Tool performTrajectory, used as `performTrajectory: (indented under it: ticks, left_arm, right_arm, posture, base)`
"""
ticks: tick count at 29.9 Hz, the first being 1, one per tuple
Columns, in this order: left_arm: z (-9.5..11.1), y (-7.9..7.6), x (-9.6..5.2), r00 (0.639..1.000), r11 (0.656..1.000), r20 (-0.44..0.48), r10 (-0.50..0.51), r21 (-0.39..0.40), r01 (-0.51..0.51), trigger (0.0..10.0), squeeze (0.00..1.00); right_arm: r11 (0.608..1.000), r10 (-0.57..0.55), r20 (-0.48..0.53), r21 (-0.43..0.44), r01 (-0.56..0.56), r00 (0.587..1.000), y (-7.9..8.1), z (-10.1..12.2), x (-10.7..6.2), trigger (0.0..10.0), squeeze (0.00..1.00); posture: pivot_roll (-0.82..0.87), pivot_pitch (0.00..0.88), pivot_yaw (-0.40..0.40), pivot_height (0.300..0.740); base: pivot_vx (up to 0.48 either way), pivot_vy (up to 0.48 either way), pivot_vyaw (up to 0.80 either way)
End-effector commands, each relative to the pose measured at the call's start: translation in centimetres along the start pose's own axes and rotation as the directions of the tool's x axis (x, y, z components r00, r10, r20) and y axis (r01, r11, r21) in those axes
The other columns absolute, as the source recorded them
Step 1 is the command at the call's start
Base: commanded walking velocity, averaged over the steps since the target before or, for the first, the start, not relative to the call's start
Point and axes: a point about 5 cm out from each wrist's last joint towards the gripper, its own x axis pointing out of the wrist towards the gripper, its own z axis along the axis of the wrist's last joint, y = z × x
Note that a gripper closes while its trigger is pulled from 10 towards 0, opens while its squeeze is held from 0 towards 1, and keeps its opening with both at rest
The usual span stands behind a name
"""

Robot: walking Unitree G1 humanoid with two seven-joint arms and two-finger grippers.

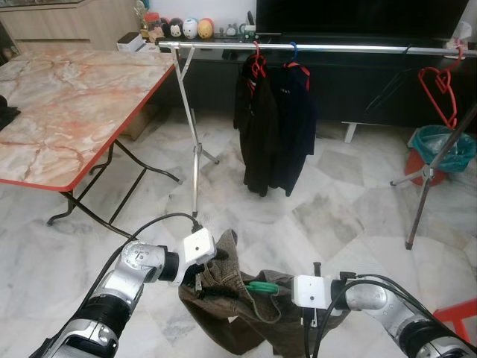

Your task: Hang hanger

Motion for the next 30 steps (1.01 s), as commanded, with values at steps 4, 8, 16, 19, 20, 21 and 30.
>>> performTrajectory:
  ticks: [4, 8, 16, 19, 20, 21, 30]
  left_arm:
    - [-0.5, -0.6, -0.2, 0.998, 0.999, -0.036, -0.045, -0.016, 0.045, 10.0, 0.0]
    - [-0.5, -0.6, -0.4, 0.998, 0.999, -0.046, -0.035, -0.013, 0.034, 10.0, 0.0]
    - [0.2, 0.1, -0.1, 0.999, 0.999, -0.018, 0.037, 0.005, -0.037, 10.0, 0.0]
    - [0.5, 0.2, 0.0, 0.999, 0.999, -0.009, 0.043, 0.008, -0.043, 10.0, 0.96]
    - [0.4, 0.1, 0.0, 0.999, 0.999, -0.01, 0.04, -0.001, -0.04, 10.0, 1.0]
    - [0.4, 0.1, 0.0, 0.999, 0.999, -0.01, 0.04, -0.001, -0.04, 10.0, 1.0]
    - [0.3, -0.3, 0.3, 1.0, 1.0, -0.011, 0.009, -0.016, -0.01, 10.0, 1.0]
  right_arm:
    - [0.998, -0.061, 0.027, -0.022, 0.062, 0.998, -1.7, 1.0, 0.0, 10.0, 0.0]
    - [0.998, -0.06, 0.03, -0.026, 0.06, 0.998, -1.7, 1.1, 0.1, 10.0, 0.0]
    - [0.998, -0.06, 0.034, -0.023, 0.061, 0.998, -1.7, 1.2, 0.3, 10.0, 0.0]
    - [0.998, -0.06, 0.034, -0.022, 0.061, 0.998, -1.7, 1.2, 0.3, 10.0, 0.0]
    - [0.998, -0.06, 0.034, -0.022, 0.061, 0.998, -1.7, 1.1, 0.3, 10.0, 0.0]
    - [0.998, -0.06, 0.034, -0.022, 0.061, 0.998, -1.7, 1.1, 0.3, 10.0, 0.0]
    - [0.998, -0.064, 0.033, -0.023, 0.065, 0.997, -1.7, 1.1, 0.2, 10.0, 0.0]
  posture:
    - [0.11, 0.006, 0.037, 0.74]
    - [0.11, 0.009, 0.034, 0.74]
    - [0.11, 0.01, 0.034, 0.74]
    - [0.11, 0.01, 0.034, 0.74]
    - [0.11, 0.01, 0.034, 0.74]
    - [0.11, 0.01, 0.034, 0.74]
    - [0.11, 0.012, 0.033, 0.74]
  base:
    - [0.0, 0.0, 0.0]
    - [0.0, 0.0, 0.0]
    - [0.0, 0.0, 0.0]
    - [0.0, 0.0, 0.0]
    - [0.0, 0.0, 0.0]
    - [0.0, 0.0, 0.0]
    - [0.0, 0.0, 0.0]
